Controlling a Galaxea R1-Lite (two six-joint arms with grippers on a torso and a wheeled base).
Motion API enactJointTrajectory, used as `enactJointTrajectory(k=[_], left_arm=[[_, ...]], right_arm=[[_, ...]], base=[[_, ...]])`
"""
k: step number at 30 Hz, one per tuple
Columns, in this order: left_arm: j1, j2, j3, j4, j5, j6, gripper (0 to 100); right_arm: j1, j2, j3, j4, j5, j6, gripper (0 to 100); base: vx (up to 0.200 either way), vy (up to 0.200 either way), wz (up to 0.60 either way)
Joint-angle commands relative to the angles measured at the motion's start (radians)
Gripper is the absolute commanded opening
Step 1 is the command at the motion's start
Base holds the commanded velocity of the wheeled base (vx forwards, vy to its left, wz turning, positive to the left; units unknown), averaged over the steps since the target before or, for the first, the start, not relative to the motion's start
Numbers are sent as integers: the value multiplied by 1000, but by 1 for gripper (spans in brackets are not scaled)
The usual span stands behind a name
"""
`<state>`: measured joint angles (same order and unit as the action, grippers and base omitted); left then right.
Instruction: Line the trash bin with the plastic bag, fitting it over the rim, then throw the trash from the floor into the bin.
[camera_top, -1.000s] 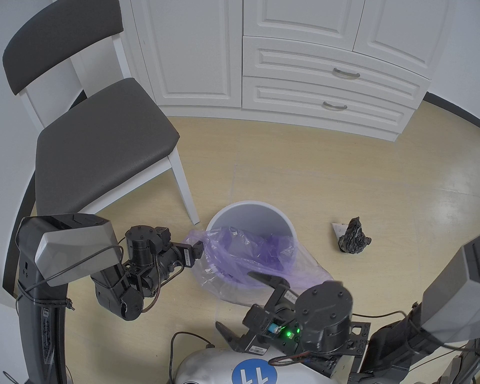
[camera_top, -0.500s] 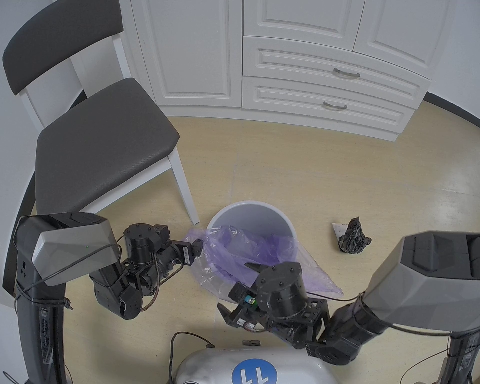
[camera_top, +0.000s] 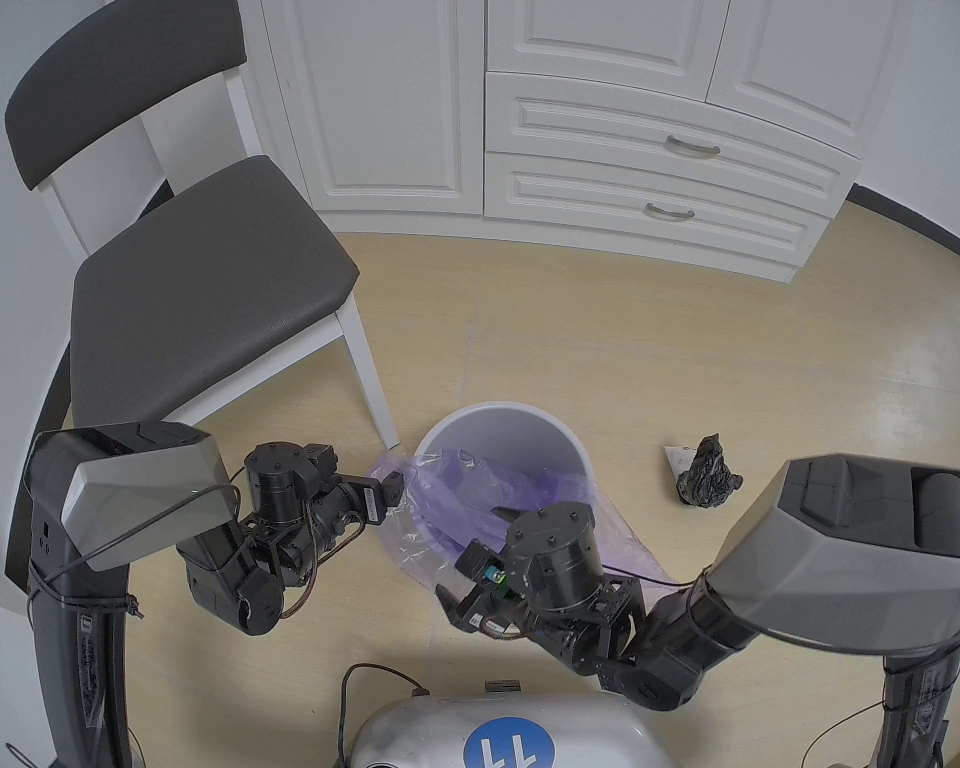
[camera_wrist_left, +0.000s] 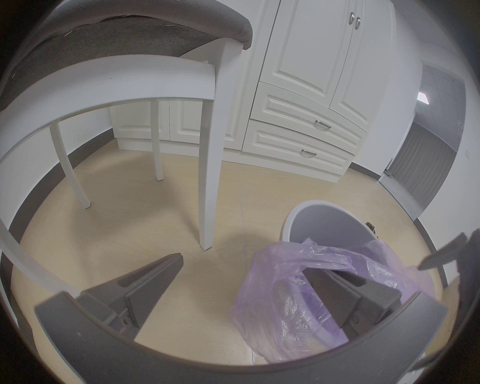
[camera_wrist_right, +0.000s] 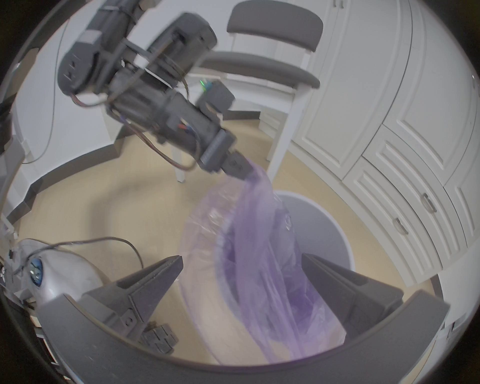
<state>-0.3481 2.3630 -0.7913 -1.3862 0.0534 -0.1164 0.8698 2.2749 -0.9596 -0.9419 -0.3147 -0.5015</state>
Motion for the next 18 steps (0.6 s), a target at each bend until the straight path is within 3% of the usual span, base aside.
enactJointTrajectory(k=[1, 8, 18], left_arm=[[3, 2, -3, -1, 0, 0, 100], [3, 1, -2, -1, 0, 0, 100], [4, -2, -2, -1, 0, -2, 100]], right_arm=[[87, -74, 61, -14, 2, 0, 100], [164, -66, 120, -63, 16, -2, 100], [138, 28, 116, -54, 55, 3, 100]], base=[[0, 0, 0], [0, 0, 0], [0, 0, 0]])
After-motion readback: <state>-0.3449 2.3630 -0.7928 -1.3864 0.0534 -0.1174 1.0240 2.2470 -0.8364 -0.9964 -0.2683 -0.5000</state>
